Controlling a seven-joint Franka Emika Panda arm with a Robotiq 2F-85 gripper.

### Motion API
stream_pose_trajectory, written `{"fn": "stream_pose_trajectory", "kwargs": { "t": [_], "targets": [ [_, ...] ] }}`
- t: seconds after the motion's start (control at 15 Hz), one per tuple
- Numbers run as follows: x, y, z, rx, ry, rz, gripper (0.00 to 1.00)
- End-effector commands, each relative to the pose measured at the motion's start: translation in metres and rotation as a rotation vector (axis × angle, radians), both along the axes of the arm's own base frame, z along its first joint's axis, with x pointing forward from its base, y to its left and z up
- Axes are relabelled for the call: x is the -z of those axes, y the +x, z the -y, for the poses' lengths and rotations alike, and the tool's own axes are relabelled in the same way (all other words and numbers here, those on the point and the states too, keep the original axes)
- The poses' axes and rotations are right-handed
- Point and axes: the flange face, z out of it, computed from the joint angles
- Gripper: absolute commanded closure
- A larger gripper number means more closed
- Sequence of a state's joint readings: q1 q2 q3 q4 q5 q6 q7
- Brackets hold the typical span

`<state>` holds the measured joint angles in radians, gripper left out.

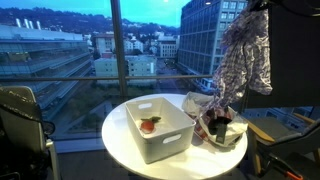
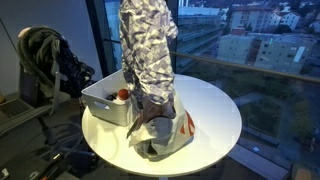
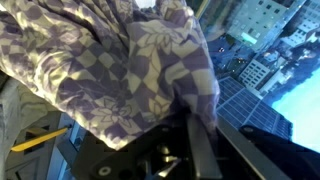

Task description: Remove the objects from the storage container and put them in the plastic bag.

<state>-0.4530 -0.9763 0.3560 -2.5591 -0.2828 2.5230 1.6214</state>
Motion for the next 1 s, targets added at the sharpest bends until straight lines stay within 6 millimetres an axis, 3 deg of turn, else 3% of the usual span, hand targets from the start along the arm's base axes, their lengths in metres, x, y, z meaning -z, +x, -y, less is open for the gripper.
{"fn": "stream_pose_trajectory", "kwargs": {
  "t": [0.0, 0.2, 0.33, 0.93],
  "targets": [
    [-0.037, -0.018, -0.015, 0.032, -0.084, 0.109, 0.97],
    [-0.048, -0.009, -0.018, 0.035, -0.131, 0.129, 0.97],
    [-0.036, 0.004, -0.015, 0.029, -0.137, 0.123, 0.97],
    [0.073, 0.068, 0.002, 0.009, -0.112, 0.026, 0.97]
  ]
}}
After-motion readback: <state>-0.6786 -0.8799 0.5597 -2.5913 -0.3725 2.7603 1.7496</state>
